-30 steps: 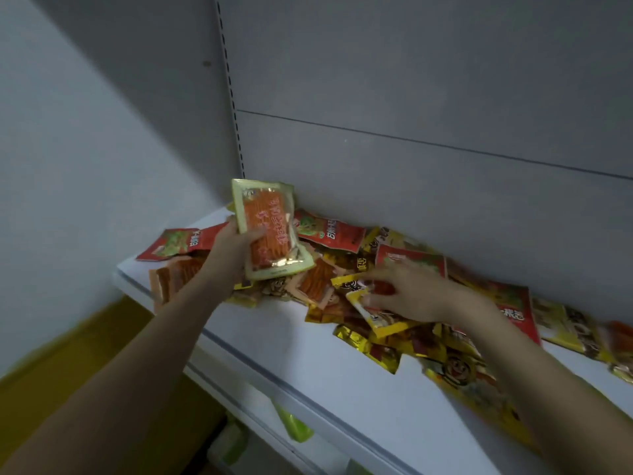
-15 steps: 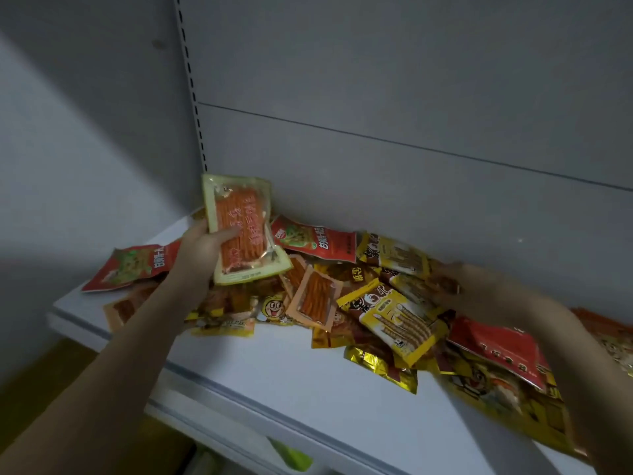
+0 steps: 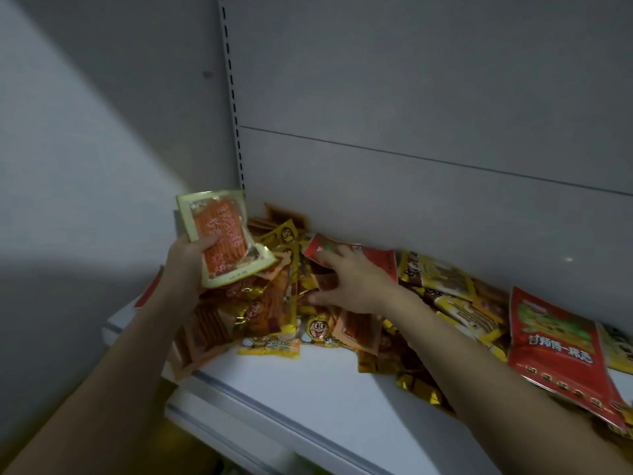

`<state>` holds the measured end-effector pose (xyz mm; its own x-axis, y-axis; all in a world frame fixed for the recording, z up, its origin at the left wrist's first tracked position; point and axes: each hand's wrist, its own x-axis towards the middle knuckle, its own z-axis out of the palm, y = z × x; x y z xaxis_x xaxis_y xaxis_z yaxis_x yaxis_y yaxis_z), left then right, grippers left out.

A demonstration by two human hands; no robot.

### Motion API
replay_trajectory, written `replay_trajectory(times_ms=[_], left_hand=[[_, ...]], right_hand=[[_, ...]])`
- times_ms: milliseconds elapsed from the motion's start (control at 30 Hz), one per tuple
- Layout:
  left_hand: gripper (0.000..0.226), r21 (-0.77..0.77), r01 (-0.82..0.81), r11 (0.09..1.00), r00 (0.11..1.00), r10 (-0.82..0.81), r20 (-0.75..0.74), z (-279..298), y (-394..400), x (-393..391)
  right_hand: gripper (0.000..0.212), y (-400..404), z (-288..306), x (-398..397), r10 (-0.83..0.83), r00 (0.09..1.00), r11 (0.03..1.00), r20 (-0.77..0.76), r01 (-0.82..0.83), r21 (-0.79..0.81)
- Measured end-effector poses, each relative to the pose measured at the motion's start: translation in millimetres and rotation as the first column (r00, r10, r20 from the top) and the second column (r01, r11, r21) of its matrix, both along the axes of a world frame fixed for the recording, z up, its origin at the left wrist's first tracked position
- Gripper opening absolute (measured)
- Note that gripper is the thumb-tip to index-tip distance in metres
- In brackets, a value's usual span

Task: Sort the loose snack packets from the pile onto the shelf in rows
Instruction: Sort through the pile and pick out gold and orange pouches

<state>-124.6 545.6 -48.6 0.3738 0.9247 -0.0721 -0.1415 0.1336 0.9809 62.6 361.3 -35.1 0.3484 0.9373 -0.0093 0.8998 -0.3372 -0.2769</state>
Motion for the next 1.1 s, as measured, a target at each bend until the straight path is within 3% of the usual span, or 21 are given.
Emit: replay_trajectory(times_ms=[67, 167, 267, 467, 567, 667, 833, 933, 1000, 1100], left_hand=[[0.018, 0.081, 0.084, 0.993, 0.992, -0.076, -0.102, -12.2, 1.6, -3.3], [0.013, 0.167, 0.089, 0.982, 0.97, -0.047, -0.239, -32.3, 1.3, -11.0], [0.014, 0.159, 0.039, 0.986, 0.975, -0.003, -0.224, -41.8, 6.4, -15.8], [0.017, 0.091, 0.007, 0.996, 0.996, 0.002, -0.093, -34.6, 14.2, -18.1], [0.027, 0.057, -0.074, 0.996, 0.995, 0.07, 0.071, -20.8, 16.0, -23.5], [0.026, 0.018, -0.138, 0.99, 0.98, 0.134, 0.144, -9.2, 21.7, -33.1], [0.02, 0.007, -0.1, 0.995, 0.995, 0.1, 0.018, -17.4, 31.3, -46.1], [0.026, 0.038, 0.002, 0.999, 0.994, 0.002, -0.107, -37.3, 33.6, -49.8], [0.021, 0.048, 0.029, 0.998, 0.986, -0.02, -0.168, -45.9, 32.6, -51.7], [0.017, 0.052, 0.011, 0.999, 0.985, -0.002, -0.172, -50.1, 32.1, -52.7]], right_hand=[[0.085, 4.8, -6.4, -2.6, 0.037, 0.999, 0.992, 0.011, -0.035, -0.12], [0.052, 3.1, -3.6, 5.0, 0.029, 1.0, 0.999, -0.007, -0.029, -0.027], [0.03, -6.1, 3.6, 20.2, -0.062, 0.998, 0.997, 0.026, 0.06, 0.053], [0.047, -12.4, 8.2, 38.9, -0.199, 0.978, 0.98, 0.065, 0.199, 0.01], [0.037, -0.2, 8.2, 32.2, -0.202, 0.975, 0.977, 0.09, 0.194, 0.085], [0.014, 18.8, 7.3, 15.5, -0.178, 0.984, 0.974, -0.017, 0.179, 0.142], [0.028, 45.1, -6.9, -3.5, -0.218, 0.935, 0.968, -0.28, 0.244, 0.063], [0.018, 47.9, 1.0, 2.0, -0.212, 0.893, 0.957, -0.398, 0.272, 0.1], [0.006, 43.0, 18.8, 13.6, -0.204, 0.897, 0.939, -0.391, 0.292, 0.18], [0.019, 24.8, 52.7, 41.7, -0.313, 0.929, 0.914, -0.195, 0.351, 0.202]])
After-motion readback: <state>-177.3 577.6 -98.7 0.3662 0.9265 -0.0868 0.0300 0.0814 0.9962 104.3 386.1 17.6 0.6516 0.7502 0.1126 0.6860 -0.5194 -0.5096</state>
